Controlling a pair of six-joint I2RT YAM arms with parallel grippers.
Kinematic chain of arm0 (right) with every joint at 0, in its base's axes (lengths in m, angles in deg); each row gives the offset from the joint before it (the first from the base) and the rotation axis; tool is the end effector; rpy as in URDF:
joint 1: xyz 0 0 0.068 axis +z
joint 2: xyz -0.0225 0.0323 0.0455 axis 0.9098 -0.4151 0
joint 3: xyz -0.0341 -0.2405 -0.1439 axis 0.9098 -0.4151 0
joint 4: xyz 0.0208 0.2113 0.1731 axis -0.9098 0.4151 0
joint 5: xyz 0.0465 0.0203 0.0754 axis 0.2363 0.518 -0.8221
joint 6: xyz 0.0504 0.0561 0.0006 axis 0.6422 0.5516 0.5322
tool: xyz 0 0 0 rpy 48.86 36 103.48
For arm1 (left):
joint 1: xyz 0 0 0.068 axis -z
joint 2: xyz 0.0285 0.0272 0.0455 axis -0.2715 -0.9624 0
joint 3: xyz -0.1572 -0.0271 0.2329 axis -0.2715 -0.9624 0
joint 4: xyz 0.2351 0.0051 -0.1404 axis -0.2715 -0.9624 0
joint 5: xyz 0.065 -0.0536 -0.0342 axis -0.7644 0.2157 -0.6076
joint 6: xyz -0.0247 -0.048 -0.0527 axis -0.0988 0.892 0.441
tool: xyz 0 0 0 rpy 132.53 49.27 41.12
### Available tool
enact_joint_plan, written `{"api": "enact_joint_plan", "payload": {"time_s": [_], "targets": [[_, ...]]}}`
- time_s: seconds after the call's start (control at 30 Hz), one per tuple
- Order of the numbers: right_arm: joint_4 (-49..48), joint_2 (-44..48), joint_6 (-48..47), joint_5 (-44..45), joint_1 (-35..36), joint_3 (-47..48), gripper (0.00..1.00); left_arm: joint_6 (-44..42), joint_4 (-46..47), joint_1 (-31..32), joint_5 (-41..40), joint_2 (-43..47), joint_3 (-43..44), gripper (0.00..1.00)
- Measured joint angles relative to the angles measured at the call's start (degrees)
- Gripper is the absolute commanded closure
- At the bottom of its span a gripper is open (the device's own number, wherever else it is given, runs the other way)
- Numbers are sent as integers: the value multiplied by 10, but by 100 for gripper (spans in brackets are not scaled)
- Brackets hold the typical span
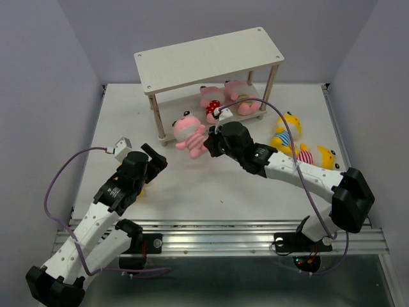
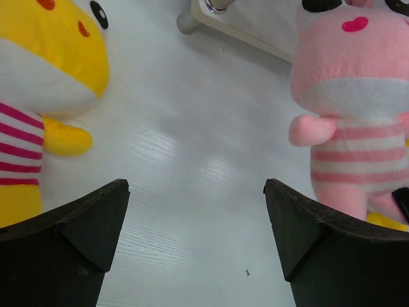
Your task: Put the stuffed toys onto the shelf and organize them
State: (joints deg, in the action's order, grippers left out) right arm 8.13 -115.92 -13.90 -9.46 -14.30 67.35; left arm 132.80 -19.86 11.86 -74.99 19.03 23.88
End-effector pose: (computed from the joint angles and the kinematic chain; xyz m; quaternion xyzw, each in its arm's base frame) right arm 0.2490 0.2895 0.2988 -0.1804 0.8069 0.2497 0.5040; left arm 0.1735 -0.0677 0.2708 -0.2672 0.8136 -0.2143 0.4697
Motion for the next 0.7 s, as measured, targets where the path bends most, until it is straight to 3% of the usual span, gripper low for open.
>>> {"api": "enact_joint_plan", "payload": {"time_s": [0.7], "targets": [[3,-232,28,2,-76,210,99,-7,13,-4,-17,-27,0,1]]}}
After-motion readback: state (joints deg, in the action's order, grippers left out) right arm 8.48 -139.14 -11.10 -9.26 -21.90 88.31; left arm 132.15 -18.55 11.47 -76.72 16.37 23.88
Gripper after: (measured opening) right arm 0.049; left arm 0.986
